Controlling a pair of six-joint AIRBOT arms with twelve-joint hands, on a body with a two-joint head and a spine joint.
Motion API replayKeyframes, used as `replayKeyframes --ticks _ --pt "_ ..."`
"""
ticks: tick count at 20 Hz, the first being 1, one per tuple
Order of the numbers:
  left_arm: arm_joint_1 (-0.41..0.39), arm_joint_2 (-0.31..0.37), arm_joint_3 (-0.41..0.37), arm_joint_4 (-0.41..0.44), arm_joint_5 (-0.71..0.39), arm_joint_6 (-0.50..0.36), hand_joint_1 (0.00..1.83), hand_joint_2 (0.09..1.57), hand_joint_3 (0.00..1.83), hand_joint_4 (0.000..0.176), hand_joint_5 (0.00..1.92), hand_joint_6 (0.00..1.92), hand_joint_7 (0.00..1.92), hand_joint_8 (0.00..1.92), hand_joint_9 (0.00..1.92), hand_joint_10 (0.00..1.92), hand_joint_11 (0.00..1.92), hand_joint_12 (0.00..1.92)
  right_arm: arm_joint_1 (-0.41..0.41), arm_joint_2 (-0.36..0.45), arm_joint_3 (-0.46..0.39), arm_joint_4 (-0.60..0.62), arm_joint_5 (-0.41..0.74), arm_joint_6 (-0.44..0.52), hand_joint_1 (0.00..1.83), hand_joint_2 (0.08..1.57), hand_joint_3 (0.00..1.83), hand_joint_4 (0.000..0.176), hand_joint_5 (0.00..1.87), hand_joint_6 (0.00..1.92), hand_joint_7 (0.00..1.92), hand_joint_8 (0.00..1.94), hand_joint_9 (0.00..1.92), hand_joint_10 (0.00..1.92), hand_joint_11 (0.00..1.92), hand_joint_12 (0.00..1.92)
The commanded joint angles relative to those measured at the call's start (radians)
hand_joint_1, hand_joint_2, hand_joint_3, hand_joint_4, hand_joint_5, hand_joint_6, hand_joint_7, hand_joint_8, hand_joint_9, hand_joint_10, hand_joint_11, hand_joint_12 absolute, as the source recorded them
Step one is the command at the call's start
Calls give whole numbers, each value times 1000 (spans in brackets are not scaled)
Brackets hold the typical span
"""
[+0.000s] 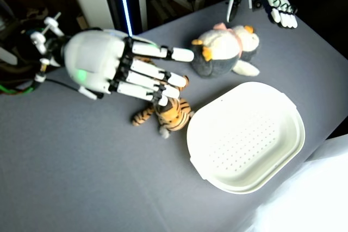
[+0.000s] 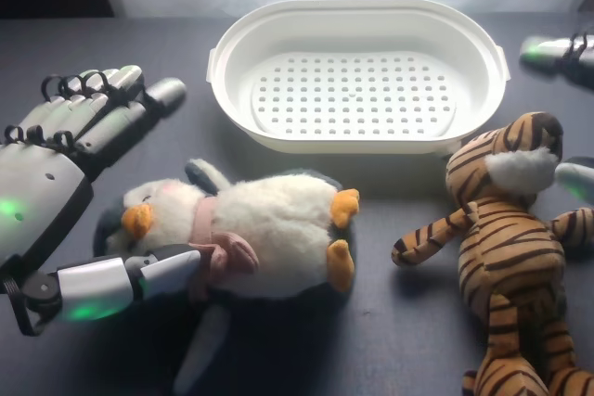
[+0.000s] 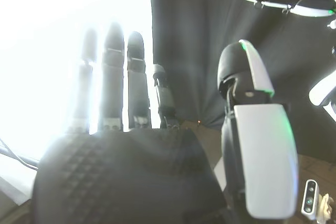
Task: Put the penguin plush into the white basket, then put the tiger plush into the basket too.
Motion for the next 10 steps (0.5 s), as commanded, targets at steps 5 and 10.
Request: replayKeyframes --ticks 5,10 --pt "-23 18 29 77 -5 -34 750 754 0 176 0 0 0 0 0 0 0 0 5 1 7 5 107 13 736 1272 5 26 430 0 351 0 318 6 139 466" --pt "-132 25 70 144 261 31 831 649 0 176 0 0 0 0 0 0 0 0 6 0 13 0 98 17 762 1283 4 12 425 0 359 2 331 6 154 460"
